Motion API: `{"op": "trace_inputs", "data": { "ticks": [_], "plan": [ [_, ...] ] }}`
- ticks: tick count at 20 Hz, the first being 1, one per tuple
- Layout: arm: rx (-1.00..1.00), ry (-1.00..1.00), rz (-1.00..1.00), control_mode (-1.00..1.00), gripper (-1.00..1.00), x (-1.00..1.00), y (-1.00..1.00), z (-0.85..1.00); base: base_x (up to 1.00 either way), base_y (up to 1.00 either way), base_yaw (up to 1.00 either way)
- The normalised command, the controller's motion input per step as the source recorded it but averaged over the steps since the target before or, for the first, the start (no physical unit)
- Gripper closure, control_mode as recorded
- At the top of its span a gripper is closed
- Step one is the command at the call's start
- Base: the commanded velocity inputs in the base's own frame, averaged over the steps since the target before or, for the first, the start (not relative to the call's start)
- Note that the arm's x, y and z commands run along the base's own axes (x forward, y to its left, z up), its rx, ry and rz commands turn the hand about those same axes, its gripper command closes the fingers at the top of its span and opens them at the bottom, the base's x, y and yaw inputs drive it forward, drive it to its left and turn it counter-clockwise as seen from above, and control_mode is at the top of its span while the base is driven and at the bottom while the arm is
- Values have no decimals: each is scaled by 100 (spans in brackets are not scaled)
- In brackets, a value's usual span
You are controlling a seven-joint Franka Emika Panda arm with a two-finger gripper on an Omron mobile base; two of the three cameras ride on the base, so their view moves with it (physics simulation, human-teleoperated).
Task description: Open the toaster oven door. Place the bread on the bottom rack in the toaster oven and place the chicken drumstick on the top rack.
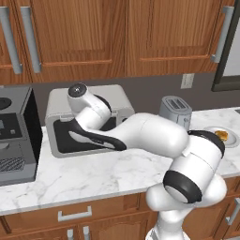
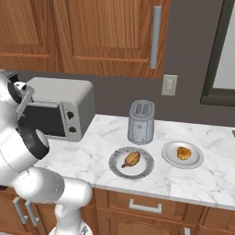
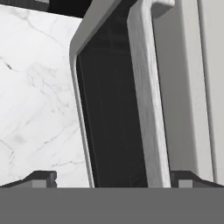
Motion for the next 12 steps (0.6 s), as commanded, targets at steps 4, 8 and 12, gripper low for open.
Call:
{"op": "trace_inputs", "data": {
  "ticks": [4, 8, 12],
  "plan": [
    [6, 6, 0, -100, -100, -37, 23, -51, 0, 0, 0],
    [4, 0, 0, -100, -100, -47, 26, -59, 0, 0, 0],
    [6, 0, 0, -100, -100, -53, 27, -55, 0, 0, 0]
  ]
}}
